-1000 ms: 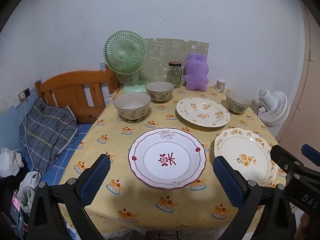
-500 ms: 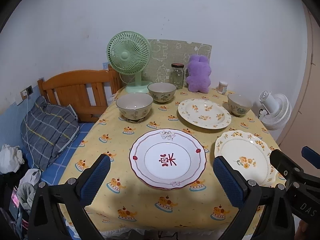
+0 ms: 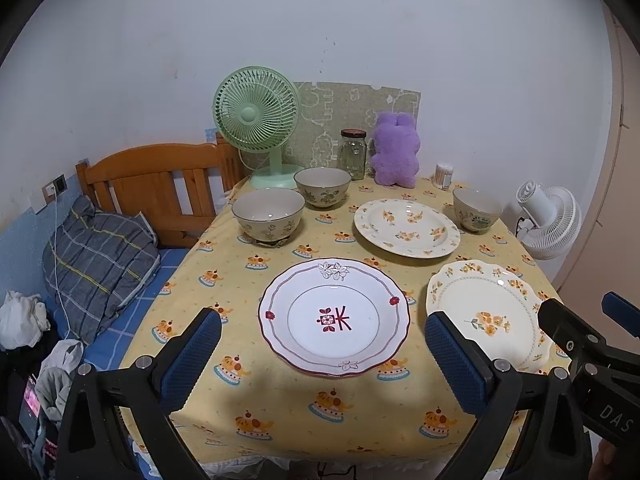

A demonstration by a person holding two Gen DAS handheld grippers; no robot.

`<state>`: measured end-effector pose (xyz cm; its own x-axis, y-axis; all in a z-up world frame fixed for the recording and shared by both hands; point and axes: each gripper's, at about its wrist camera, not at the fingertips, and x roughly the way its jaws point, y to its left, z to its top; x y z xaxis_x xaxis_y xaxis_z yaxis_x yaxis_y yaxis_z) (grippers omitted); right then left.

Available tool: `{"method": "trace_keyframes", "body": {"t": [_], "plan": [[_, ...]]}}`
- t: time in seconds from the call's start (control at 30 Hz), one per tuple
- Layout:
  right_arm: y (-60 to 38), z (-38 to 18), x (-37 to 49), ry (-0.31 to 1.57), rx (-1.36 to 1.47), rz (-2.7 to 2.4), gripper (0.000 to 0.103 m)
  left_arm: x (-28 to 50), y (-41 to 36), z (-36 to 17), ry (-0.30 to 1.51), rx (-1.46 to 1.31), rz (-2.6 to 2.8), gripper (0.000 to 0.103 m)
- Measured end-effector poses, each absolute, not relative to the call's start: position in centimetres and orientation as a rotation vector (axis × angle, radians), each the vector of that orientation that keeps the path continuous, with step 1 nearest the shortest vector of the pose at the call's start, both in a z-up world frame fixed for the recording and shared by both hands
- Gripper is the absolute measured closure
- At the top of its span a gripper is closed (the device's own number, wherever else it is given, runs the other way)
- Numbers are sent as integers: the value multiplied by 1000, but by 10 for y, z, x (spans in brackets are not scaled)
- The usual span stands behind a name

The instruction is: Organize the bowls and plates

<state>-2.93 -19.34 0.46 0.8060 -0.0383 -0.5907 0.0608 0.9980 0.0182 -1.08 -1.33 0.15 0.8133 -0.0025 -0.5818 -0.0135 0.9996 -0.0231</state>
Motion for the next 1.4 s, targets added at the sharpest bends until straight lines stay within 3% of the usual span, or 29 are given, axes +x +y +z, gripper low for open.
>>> {"method": "trace_keyframes", "body": {"t": [1.4], "plan": [[-202,7,-32,622,45,-111,4,-7,-21,3,611,-3,-43,2]]}}
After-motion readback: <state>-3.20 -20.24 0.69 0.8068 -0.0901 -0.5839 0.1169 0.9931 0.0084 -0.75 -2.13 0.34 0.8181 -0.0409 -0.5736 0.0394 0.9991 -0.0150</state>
